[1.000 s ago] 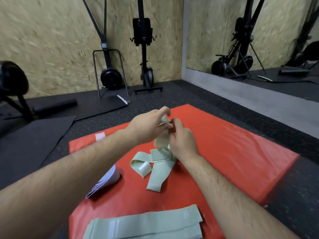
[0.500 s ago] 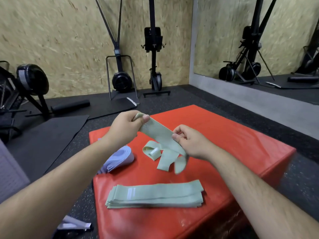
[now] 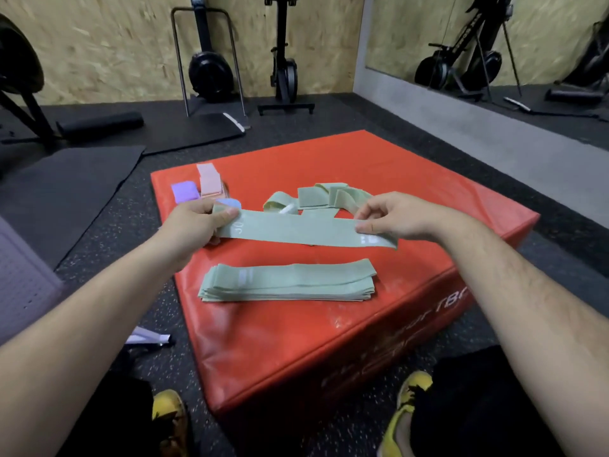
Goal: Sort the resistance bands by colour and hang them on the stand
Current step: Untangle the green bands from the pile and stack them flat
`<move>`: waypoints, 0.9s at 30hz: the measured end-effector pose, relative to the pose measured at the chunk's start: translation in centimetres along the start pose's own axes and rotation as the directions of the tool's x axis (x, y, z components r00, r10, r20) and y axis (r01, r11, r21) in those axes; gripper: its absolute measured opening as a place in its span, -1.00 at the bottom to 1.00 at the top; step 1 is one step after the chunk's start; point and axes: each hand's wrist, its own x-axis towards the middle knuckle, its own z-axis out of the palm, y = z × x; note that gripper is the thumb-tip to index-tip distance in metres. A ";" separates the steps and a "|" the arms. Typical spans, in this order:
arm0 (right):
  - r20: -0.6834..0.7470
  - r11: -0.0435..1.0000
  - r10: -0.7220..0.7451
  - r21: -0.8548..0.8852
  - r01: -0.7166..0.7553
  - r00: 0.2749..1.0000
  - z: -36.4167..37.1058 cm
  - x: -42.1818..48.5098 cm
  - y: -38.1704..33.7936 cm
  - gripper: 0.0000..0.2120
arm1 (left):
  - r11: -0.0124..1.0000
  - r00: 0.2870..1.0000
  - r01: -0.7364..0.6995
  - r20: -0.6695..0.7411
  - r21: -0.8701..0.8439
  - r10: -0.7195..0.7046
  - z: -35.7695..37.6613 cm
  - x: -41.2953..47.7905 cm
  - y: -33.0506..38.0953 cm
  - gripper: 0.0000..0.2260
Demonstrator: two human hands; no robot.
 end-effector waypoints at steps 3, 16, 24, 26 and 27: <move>-0.014 0.998 0.032 -0.050 -0.033 0.999 0.8 0.0 0.9 -0.88 | 0.996 1.000 -0.005 0.013 0.092 0.004 -0.7 -0.5 -1.6 -0.92; -0.015 0.953 0.059 -0.298 -0.061 0.998 5.4 1.3 2.7 -0.96 | 0.748 0.989 -0.143 0.056 0.648 0.140 -0.3 -1.6 -5.1 -0.95; 0.000 0.896 0.052 -0.441 -0.047 0.999 6.8 2.2 3.3 -0.96 | 0.565 0.978 -0.208 0.162 0.798 0.132 0.6 -0.5 -6.7 -0.84; 0.038 0.834 0.032 -0.552 -0.005 0.999 7.1 2.4 3.2 -0.91 | 0.480 0.965 -0.256 0.198 0.839 0.170 1.2 -0.4 -6.6 -0.72; 0.058 0.817 0.027 -0.576 0.011 0.998 7.3 2.4 3.1 -0.84 | 0.478 0.952 -0.302 0.236 0.825 0.195 1.6 -0.5 -6.4 -0.63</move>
